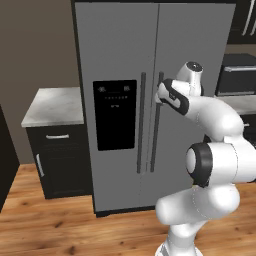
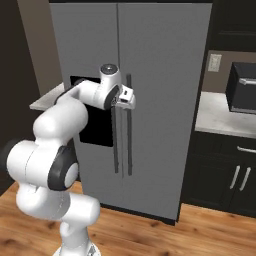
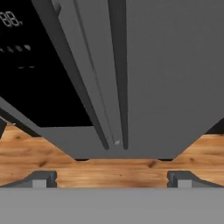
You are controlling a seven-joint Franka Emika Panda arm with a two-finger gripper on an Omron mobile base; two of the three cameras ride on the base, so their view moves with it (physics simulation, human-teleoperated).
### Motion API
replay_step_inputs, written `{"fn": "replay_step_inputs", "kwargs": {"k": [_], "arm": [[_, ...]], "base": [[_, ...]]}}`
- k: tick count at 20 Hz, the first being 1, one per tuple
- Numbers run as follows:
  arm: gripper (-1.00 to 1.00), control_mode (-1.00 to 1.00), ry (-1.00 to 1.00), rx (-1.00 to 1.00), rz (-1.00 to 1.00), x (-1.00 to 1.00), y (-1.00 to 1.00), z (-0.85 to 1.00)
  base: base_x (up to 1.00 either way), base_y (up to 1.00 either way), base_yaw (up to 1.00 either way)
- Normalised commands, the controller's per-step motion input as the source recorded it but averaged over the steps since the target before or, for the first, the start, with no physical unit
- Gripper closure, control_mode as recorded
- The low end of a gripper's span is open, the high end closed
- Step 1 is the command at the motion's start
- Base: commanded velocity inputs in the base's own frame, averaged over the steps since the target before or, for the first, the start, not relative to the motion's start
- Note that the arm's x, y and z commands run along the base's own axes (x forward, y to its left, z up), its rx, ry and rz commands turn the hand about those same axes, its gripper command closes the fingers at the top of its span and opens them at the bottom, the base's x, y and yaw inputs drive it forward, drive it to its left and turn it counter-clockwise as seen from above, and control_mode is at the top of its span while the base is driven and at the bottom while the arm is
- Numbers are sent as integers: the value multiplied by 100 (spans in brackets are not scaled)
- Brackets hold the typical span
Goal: Move the hot dog bun to the plate on the dining table and place the condiment next to that plate. Then navigate to the fridge and take the sausage and place it on the plate as well.
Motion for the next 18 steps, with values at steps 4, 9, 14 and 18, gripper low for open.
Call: {"fn": "replay_step_inputs", "kwargs": {"k": [4,9,14,18], "arm": [[-100,-100,0,-1,0,47,0,-22],[-100,-100,0,-2,0,49,-2,-26],[-100,-100,-1,-2,-1,46,-7,-22],[-100,-100,0,0,-4,43,-10,-13]], "base": [[0,0,0],[0,0,0],[0,0,0],[0,0,0]]}}
